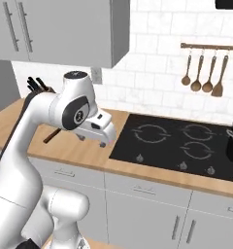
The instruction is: Put the onion and lemon wedge in the pot. Retrieve the spatula and lightly stir the vegetables in the pot.
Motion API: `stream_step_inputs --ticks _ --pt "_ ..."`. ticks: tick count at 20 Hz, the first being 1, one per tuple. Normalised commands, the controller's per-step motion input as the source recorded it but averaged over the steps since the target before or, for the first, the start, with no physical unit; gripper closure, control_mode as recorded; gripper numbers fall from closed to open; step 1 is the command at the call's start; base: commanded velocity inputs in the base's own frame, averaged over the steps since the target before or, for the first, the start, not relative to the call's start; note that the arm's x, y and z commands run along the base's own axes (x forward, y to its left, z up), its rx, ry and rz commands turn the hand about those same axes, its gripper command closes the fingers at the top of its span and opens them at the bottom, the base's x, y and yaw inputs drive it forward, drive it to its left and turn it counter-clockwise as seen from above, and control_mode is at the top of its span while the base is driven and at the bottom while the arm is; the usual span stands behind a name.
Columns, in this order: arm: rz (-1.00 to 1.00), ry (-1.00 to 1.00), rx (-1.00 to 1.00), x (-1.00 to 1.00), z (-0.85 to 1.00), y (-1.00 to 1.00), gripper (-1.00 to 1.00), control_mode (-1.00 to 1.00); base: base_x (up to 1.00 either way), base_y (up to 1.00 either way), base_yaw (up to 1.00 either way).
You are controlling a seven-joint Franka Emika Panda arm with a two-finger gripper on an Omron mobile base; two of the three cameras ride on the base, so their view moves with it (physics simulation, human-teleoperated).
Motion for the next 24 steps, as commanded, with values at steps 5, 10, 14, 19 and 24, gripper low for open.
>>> stream_step_inputs --ticks 5,10,14,19,24 --pt "0.00 0.00 0.00 0.00 0.00 0.00 -1.00 1.00 0.32 1.00 -0.04" --pt "0.16 0.09 -0.08 0.41 -0.06 0.45 -1.00 -1.00 0.03 0.18 0.00" --pt "0.56 0.17 -0.17 0.70 -0.29 0.31 -1.00 -1.00 0.00 0.00 0.00" --pt "0.73 0.14 -0.19 0.31 -0.30 0.06 -1.00 -1.00 0.00 0.00 0.00" --pt "0.87 0.15 -0.14 0.01 -0.22 0.02 -1.00 -1.00 0.00 0.00 0.00"
